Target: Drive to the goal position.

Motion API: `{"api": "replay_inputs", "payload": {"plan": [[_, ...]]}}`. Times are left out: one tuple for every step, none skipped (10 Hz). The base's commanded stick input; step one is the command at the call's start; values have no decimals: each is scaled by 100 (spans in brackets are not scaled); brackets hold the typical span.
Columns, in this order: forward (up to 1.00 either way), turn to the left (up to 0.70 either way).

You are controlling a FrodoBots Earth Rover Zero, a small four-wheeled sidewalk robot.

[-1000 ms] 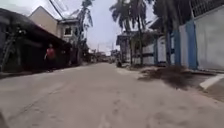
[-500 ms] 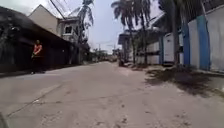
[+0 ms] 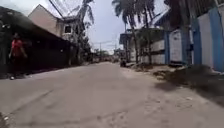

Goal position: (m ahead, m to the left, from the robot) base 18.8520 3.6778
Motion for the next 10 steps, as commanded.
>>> {"api": "replay_inputs", "payload": {"plan": [[100,27],[100,14],[100,0],[100,0],[100,0],[100,0],[100,0],[100,0],[100,0],[100,0]]}}
